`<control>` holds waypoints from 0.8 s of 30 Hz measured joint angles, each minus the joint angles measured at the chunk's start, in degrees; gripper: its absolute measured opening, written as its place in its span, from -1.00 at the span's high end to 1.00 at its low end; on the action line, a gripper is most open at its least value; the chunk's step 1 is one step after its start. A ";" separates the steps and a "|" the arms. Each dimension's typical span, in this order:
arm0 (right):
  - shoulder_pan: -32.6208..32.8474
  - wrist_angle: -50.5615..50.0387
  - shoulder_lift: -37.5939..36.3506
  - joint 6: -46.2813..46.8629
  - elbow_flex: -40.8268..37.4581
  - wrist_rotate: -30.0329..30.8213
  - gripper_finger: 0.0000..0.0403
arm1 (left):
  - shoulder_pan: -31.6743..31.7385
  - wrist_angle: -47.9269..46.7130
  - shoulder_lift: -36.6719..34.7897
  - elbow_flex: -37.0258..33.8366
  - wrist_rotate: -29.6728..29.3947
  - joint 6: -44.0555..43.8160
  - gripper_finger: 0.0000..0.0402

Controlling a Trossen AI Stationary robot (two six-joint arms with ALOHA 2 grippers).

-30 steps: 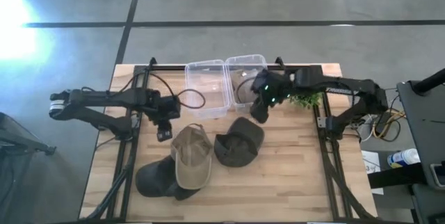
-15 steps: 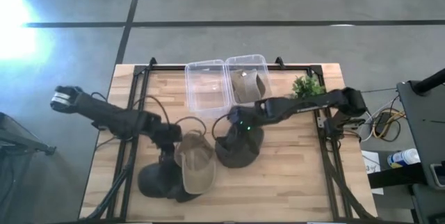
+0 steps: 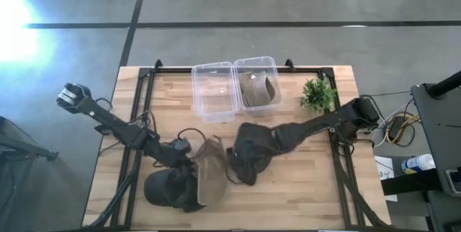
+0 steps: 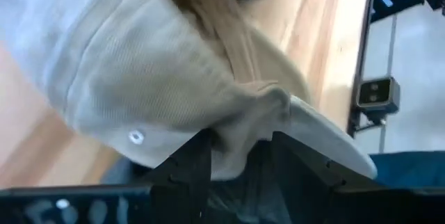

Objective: Pick & Place hat
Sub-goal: Put the brown cap into the right transparent bin

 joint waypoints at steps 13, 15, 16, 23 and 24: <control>7.91 4.19 0.44 3.56 -0.19 10.24 0.00 | -13.57 -6.68 10.24 5.86 -4.38 -3.30 0.28; 8.32 4.35 0.44 4.31 -0.24 10.08 0.00 | -14.78 -6.48 13.16 7.52 -4.25 -1.51 0.28; 8.39 4.62 0.44 5.57 -0.35 9.85 0.00 | -15.01 -6.31 14.59 8.40 -4.23 -0.06 0.28; 8.15 8.87 1.18 15.27 -1.77 9.65 0.00 | -13.98 -5.10 22.38 13.27 -8.24 8.66 0.28; 8.22 9.40 1.77 16.48 -1.77 9.51 0.00 | -13.71 -4.57 23.02 13.71 -8.93 9.42 0.28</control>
